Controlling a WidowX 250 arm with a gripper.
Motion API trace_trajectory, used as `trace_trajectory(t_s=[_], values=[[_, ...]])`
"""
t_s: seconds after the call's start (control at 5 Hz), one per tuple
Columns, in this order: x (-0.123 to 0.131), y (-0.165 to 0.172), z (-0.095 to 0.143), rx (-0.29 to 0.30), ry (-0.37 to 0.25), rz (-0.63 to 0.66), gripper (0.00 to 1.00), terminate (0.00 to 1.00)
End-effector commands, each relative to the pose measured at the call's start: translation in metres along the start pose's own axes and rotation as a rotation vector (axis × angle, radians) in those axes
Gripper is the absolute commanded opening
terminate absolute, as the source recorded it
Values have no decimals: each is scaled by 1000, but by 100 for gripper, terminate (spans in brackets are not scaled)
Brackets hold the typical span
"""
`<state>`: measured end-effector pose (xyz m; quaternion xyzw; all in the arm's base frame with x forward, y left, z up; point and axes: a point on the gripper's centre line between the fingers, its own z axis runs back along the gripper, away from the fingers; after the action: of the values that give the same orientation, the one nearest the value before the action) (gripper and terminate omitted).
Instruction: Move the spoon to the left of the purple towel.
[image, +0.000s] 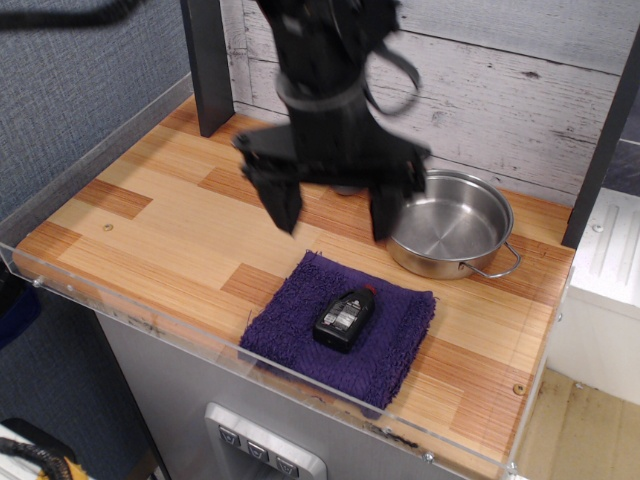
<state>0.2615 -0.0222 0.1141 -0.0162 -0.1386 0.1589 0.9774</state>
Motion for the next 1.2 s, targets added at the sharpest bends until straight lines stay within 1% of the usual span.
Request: trace_trajectory(t_s=[0.0,0.2,0.4,0.6,0.8,1.0], values=[[41,11,4,-21,-22,212,100,0],[52,24,-2,-30,-25,476,100,0],[55,34,-3,-18,-28,734,100,0],[61,43,-7,-3,-57,903,100,0],[70,57,-13,16,-107,1014,100,0],[83,70,-23,44,-137,1103,100,0]])
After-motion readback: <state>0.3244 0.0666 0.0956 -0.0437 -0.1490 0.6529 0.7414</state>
